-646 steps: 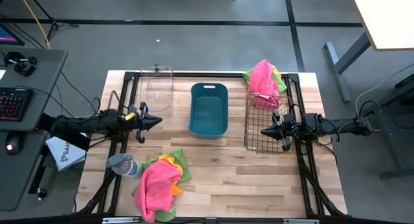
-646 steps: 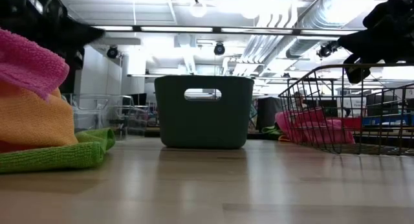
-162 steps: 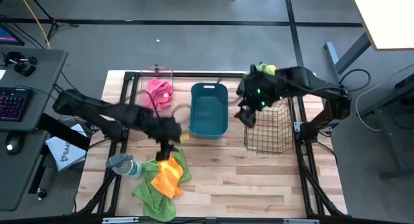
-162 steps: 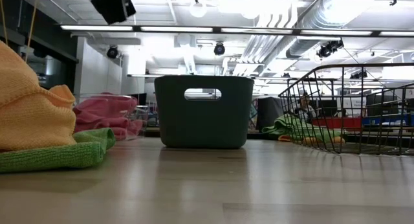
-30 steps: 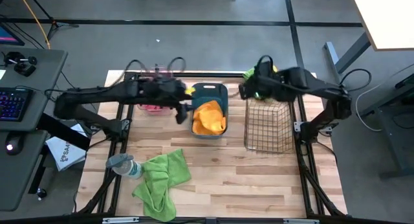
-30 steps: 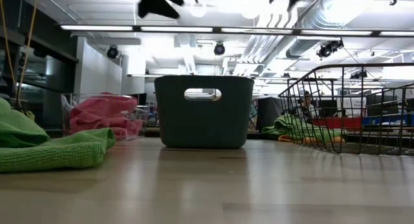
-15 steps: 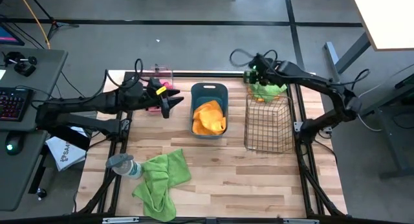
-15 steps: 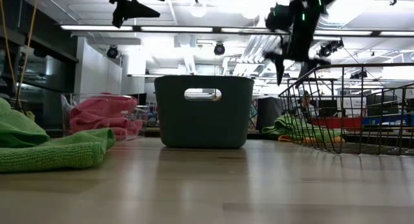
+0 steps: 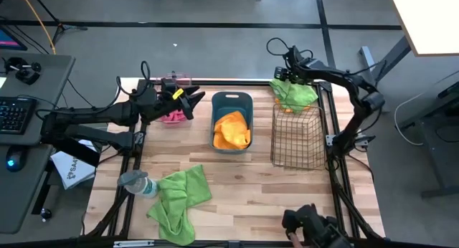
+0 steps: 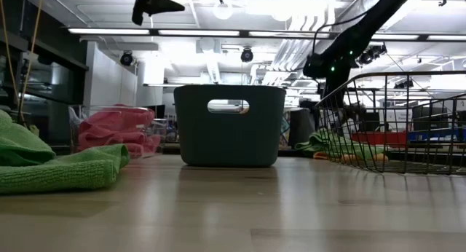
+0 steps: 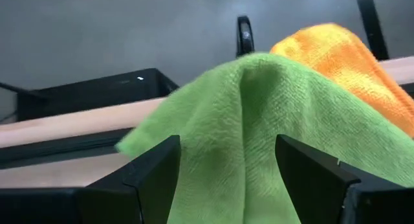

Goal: Sort microfiber towel by color & place in baskets
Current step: Put the top green towel into the gold wire basket

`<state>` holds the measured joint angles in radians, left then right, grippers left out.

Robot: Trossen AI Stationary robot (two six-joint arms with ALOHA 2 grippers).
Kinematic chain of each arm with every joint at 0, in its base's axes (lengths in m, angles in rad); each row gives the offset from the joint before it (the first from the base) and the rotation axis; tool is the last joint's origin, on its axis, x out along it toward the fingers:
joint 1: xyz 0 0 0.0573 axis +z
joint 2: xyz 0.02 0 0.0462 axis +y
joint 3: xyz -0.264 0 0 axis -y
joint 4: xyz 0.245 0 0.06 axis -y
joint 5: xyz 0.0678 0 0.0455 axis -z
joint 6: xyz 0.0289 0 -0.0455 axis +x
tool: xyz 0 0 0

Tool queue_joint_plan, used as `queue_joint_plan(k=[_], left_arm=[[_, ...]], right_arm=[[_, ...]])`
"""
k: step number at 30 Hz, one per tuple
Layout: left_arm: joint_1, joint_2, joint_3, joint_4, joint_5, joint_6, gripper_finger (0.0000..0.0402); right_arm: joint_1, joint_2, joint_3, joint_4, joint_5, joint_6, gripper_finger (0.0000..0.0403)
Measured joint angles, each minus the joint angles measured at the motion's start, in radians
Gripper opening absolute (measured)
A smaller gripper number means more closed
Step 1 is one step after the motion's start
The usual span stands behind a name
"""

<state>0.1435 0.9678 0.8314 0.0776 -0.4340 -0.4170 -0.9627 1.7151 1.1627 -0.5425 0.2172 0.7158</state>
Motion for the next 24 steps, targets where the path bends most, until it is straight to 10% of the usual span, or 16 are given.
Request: queue_joint_plan(k=[7,13,24], left_arm=[[0.047,-0.002,0.056,-0.002,0.003,0.122,0.0202],[0.081,-0.035,0.136,-0.043,0.045,0.287,0.0202],[0.086,-0.23,0.205,-0.158,0.056,0.428,0.0202]], right_arm=[[0.0,0.064,0.003,0.024,-0.009,0.04,0.0211],[0.033,0.034,0.002,0.0,-0.014,0.015,0.0021],[0.227,-0.428,0.108,-0.112,0.049,-0.021,0.0004]])
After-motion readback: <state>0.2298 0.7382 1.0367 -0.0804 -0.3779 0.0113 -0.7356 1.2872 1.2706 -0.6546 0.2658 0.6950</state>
